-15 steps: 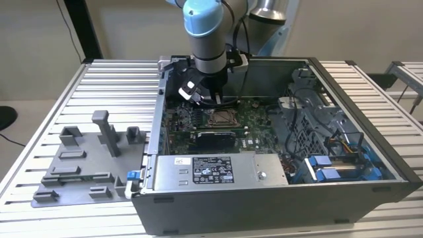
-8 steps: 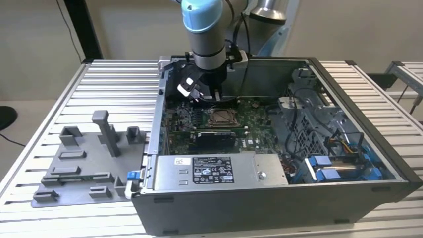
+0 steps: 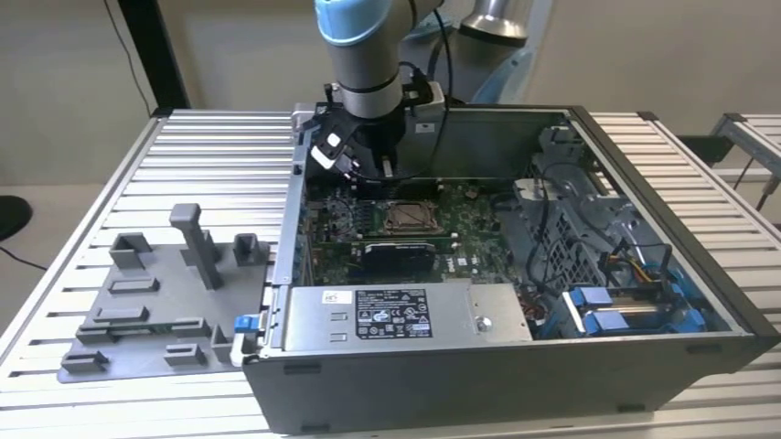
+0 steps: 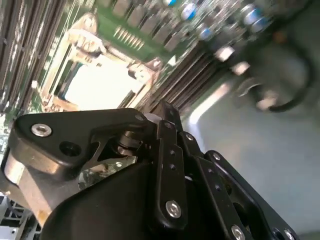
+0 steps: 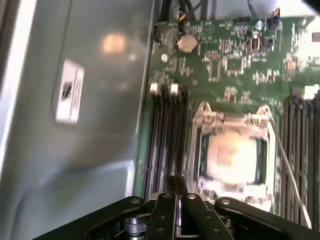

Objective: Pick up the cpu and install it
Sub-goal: 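Install the first cpu locking lever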

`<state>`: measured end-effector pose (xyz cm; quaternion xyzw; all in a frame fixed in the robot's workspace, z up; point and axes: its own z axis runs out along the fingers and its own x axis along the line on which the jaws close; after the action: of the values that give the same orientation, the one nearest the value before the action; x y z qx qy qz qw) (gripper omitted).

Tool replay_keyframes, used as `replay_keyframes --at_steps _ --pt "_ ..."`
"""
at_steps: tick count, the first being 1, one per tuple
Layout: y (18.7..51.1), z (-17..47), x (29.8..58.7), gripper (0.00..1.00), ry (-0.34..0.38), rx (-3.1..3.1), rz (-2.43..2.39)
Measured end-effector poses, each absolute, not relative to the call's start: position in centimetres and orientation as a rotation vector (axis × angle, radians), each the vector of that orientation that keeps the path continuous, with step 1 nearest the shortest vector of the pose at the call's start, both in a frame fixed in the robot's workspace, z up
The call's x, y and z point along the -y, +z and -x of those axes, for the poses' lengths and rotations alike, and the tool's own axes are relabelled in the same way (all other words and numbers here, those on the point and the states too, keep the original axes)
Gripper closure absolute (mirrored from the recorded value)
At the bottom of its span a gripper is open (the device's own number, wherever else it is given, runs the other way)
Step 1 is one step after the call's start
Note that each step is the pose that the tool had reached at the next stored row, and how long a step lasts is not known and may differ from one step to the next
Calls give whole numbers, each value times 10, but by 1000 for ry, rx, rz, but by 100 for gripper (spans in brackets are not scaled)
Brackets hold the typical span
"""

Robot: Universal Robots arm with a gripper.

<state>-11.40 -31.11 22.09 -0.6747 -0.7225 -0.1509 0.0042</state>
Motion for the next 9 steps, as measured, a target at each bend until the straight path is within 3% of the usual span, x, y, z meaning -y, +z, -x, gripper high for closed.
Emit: replay_keyframes --at_steps 9 --pt "212 115 317 100 -476 2263 2112"
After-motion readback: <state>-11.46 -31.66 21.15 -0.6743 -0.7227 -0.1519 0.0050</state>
